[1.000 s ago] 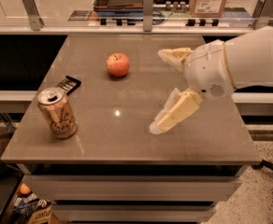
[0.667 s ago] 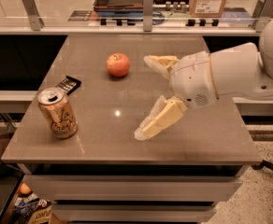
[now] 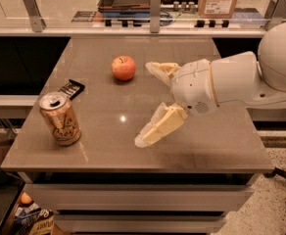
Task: Knock orange can over
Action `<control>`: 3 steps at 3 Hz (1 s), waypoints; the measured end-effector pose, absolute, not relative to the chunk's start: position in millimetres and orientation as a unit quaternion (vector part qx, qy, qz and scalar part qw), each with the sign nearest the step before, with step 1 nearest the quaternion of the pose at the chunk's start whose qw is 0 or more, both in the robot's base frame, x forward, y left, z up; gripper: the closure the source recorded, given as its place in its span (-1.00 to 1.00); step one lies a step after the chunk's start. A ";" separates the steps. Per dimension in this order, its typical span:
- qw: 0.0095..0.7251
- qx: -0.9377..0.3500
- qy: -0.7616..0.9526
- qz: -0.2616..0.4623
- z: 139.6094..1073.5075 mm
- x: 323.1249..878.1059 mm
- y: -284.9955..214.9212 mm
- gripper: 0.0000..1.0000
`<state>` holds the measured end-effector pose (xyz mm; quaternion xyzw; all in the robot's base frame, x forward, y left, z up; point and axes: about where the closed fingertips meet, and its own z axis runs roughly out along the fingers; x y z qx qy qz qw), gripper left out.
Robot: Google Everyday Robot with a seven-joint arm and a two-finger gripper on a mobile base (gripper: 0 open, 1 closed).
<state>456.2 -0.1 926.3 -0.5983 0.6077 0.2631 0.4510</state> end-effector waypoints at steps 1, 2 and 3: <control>0.459 -0.585 0.602 0.291 899.6 465.0 15.2 -1.00; 0.476 -0.576 0.586 0.313 883.3 472.5 35.0 -1.00; 0.488 -0.573 0.568 0.333 880.3 475.6 62.4 -1.00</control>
Offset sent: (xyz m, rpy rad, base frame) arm 0.0284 0.0554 -0.0656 0.2089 0.0168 0.0525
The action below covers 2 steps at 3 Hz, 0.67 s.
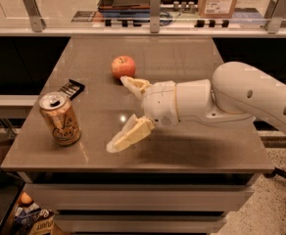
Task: Knock orange can over
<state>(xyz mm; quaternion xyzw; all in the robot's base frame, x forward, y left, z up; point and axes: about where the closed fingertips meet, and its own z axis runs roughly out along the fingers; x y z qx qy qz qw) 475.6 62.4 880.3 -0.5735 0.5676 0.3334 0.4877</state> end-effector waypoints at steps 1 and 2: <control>0.491 -0.569 0.558 0.352 878.9 475.1 84.4 -1.00; 0.490 -0.561 0.551 0.376 873.8 474.5 103.5 -1.00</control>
Offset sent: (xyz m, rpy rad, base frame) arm 0.0012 0.0590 -0.0146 0.1206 0.0746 0.0641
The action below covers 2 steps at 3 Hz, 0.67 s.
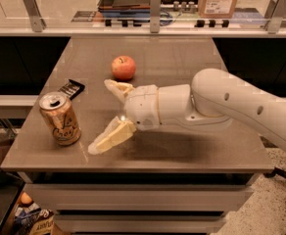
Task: Knock orange can over
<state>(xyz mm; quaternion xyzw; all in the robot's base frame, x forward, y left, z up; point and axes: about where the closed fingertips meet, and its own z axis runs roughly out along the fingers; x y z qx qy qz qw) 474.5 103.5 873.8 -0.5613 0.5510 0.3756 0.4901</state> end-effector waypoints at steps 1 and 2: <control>0.492 -0.550 0.547 0.396 868.8 474.9 117.2 -1.00; 0.497 -0.542 0.544 0.406 869.9 478.8 129.1 -1.00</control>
Offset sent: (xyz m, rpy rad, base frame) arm 0.0120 0.0354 -0.0042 0.0985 0.0482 0.0039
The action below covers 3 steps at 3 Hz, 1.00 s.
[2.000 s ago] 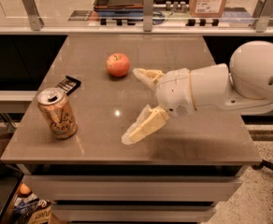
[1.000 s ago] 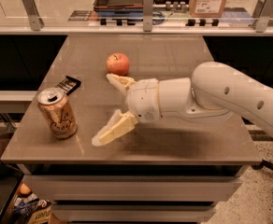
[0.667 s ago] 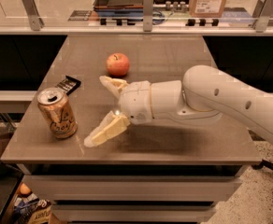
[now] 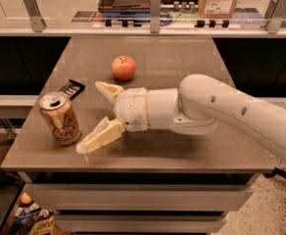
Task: Knock orange can over
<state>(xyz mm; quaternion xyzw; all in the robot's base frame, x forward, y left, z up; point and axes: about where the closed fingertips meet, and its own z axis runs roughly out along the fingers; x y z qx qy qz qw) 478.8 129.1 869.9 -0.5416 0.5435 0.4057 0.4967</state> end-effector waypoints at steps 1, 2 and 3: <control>0.501 -0.539 0.538 0.412 873.7 484.3 139.9 -1.00; 0.505 -0.537 0.531 0.418 877.4 487.8 151.1 -1.00; 0.507 -0.533 0.528 0.423 878.2 486.6 161.7 -1.00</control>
Offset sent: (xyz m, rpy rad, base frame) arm 0.0162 0.0316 0.0102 0.0580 -0.0020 0.0151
